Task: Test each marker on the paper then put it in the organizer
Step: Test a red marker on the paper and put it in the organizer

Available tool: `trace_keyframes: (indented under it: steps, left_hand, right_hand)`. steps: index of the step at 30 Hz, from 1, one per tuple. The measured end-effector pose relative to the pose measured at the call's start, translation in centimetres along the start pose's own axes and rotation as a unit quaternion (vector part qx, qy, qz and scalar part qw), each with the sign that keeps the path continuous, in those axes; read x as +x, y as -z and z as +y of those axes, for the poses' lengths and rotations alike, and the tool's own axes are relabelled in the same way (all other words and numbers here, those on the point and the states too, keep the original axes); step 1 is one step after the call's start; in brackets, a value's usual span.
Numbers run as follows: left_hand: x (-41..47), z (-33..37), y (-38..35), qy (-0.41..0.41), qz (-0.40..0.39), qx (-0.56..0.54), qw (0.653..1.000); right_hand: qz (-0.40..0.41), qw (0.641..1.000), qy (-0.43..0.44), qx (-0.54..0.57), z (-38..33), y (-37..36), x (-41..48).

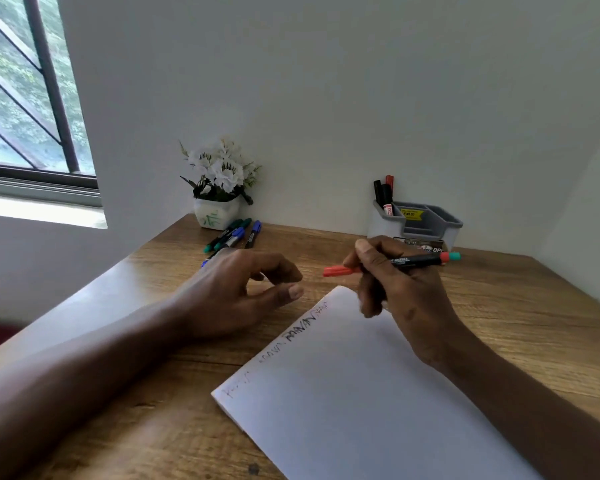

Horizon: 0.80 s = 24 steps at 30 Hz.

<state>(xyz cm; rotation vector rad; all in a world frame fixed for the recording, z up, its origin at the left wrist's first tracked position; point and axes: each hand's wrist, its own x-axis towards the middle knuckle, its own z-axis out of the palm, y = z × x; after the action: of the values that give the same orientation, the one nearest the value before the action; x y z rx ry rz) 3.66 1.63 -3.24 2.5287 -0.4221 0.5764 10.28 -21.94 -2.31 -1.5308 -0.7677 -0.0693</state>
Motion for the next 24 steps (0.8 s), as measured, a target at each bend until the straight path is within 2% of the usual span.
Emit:
trace_keyframes:
  steps: [3, 9, 13, 15, 20, 24]
  left_hand:
    - [0.1, -0.8, 0.5, 0.011, -0.058, 0.064, 0.996]
    - [0.5, -0.3, 0.2, 0.048, -0.185, 0.112, 0.975]
    - [0.6, -0.2, 0.2, 0.045, -0.203, 0.127, 0.97]
    - [0.7, -0.4, 0.2, 0.042, -0.204, 0.123, 0.97]
    - [0.8, -0.9, 0.1, 0.03, -0.201, 0.113, 0.972]
    - [0.9, -1.2, 0.0, 0.019, -0.202, 0.108, 0.973]
  right_hand:
    - [0.033, 0.999, 0.012, -0.013, 0.3, 1.1, 0.4]
    - [-0.002, 0.996, -0.012, -0.084, 0.5, 2.0, 0.4]
    - [-0.008, 0.995, -0.04, -0.095, 0.2, 2.3, 0.4]
    - [0.027, 0.993, -0.05, -0.107, 0.2, 2.1, 0.6]
    - [0.204, 0.964, 0.004, -0.169, 0.7, 3.4, 2.0]
    - [0.242, 0.938, 0.04, -0.247, 0.0, 5.3, 4.3]
